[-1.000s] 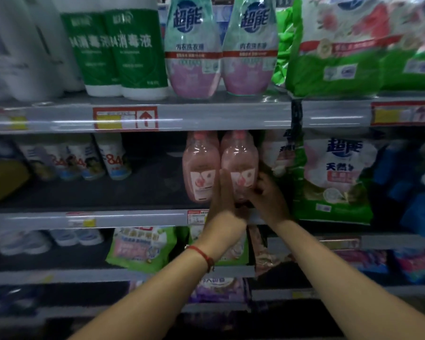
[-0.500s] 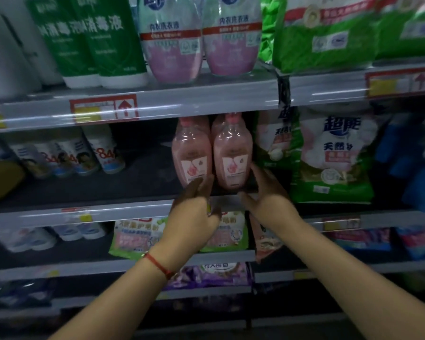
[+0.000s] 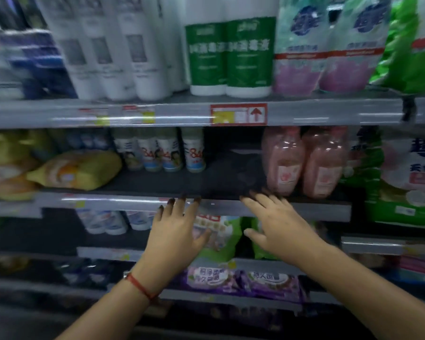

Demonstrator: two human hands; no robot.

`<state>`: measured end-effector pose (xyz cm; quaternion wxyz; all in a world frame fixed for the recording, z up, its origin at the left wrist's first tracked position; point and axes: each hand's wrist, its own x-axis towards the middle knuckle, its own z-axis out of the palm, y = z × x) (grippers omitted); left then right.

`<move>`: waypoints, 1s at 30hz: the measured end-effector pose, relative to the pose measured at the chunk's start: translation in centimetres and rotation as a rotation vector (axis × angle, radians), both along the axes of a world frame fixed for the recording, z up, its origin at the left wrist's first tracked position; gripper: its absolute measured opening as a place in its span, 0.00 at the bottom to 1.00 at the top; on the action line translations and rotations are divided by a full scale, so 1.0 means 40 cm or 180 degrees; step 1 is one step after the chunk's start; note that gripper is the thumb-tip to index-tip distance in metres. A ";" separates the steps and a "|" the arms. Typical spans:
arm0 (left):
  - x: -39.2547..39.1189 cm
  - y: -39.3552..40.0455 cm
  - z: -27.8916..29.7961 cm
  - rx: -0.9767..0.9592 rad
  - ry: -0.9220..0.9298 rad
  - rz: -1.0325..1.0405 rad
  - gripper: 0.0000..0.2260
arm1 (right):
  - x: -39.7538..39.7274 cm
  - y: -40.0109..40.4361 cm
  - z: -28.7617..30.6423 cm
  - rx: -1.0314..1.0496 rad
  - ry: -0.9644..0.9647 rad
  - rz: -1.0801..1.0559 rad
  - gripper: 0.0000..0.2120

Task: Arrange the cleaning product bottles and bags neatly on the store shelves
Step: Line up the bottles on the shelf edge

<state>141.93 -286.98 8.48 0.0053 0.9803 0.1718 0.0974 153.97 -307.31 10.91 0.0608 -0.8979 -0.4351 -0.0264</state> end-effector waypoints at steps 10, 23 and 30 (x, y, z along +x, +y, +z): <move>-0.319 0.385 0.000 0.0040 -0.0081 0.0756 0.34 | -0.235 0.465 0.000 0.0150 0.0555 0.0545 0.36; -0.590 0.763 -0.025 0.0119 0.0049 0.1871 0.34 | -0.401 0.975 -0.003 0.0188 0.0622 0.1637 0.35; -0.647 0.983 -0.021 0.0128 0.0022 0.2280 0.34 | -0.438 1.275 -0.014 0.0093 0.0771 0.2198 0.36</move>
